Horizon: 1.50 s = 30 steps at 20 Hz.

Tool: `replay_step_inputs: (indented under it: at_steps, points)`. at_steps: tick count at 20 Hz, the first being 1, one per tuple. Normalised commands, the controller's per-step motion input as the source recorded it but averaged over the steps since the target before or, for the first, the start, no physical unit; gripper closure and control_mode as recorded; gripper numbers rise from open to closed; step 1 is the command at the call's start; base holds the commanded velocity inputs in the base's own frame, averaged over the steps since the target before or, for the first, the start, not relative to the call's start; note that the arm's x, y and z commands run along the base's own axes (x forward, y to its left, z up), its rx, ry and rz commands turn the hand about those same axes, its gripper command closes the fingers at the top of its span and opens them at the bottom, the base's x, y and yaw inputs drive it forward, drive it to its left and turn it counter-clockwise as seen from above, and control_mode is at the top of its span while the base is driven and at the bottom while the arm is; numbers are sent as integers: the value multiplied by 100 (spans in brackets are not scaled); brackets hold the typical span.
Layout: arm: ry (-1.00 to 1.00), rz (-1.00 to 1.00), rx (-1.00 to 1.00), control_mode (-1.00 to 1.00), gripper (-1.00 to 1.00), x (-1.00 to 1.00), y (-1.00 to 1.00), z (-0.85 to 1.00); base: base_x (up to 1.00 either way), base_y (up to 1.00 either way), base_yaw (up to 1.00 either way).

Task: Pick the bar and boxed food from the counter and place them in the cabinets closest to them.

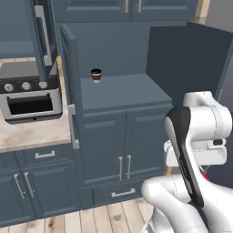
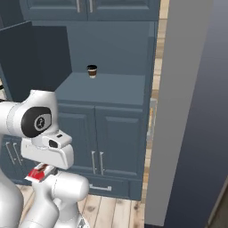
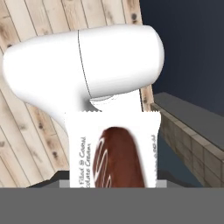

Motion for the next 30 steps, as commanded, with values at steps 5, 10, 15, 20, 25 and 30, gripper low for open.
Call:
replay_step_inputs:
  at_steps: [5, 10, 15, 20, 25, 30]
  points:
    - [0, 0, 0, 100, 100, 0, 0, 0, 27, -4, 0]
    - [0, 0, 0, 100, 100, 0, 0, 0, 33, 0, 0]
    - [0, 0, 0, 100, 100, 0, 0, 0, 40, 0, 0]
    - [0, 0, 0, 100, 100, 0, 0, 0, 42, 0, 0]
    - [0, 0, 0, 100, 100, 0, 0, 0, 46, 0, 0]
    - [0, 0, 0, 100, 100, 0, 0, 0, 48, 0, 0]
